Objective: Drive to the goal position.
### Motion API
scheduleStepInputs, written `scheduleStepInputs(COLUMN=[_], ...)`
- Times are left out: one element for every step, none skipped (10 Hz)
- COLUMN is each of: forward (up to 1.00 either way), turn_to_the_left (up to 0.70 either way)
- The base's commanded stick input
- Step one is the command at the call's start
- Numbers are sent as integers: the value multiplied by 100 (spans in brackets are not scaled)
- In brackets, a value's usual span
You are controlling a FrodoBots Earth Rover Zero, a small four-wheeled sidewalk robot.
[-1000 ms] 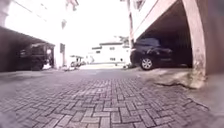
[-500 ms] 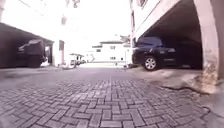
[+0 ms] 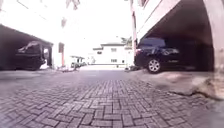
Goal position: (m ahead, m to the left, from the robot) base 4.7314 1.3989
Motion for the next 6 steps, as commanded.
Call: scheduleStepInputs(forward=[70,70,70,70,70,70], turn_to_the_left=[0,0,0,0,0,0])
